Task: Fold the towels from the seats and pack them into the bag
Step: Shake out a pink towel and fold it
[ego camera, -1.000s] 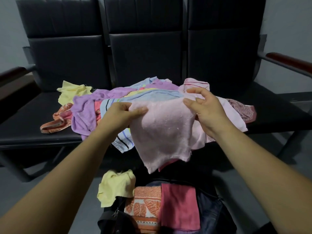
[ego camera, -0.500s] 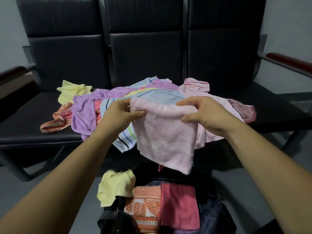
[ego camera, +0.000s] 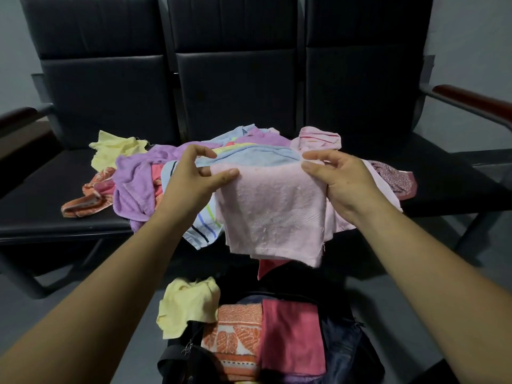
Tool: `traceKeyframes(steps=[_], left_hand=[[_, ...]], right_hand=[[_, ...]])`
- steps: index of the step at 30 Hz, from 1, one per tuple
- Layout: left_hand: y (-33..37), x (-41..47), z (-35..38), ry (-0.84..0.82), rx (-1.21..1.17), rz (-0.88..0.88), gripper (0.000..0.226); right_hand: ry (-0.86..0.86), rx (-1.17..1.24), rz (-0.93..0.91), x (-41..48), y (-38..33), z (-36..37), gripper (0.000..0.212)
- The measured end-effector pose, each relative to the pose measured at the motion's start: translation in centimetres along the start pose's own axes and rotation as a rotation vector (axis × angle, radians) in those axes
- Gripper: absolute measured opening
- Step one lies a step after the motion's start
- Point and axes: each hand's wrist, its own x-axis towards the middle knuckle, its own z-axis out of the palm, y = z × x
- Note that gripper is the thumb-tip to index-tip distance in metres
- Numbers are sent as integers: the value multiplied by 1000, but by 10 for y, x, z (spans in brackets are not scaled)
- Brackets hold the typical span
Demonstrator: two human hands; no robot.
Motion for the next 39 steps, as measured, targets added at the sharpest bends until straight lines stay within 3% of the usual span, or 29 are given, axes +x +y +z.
traceKeyframes(steps=[4,7,9,11,14,17,19,22,26,34,39], left_hand=[[-2,4,-1,-86,211,75,49],[-9,7,-1,-52,462,165,48],[-13,6,1,-29,545,221,40],[-16,4,4,-4,610,267,24],[-21,5,5,29,526,245,8],[-26,0,7,-32,324,246,3],[-29,-7,14,-109,245,224,10],[-45,-15,30,-130,194,148,21],[-86,-26,48,-201,232,46,37],[-191,-59,86,-389,235,-275,29],[-249,-77,105,-542,197,-558,32]], right_hand=[[-75,-37,-5,-1,1,-3,37],[-104,-415,-80,-4,1,-7,55],[-81,-720,-158,-7,4,-6,44],[-44,-796,-204,-11,7,-5,21],[-30,-623,-183,-13,13,-10,13],[-108,-132,-19,-17,21,-14,15],[-119,108,72,-20,27,-14,15],[-64,265,186,-23,44,-18,20],[34,307,342,-32,95,-31,43],[108,178,653,-69,213,-59,27],[8,23,993,-75,265,-81,25]])
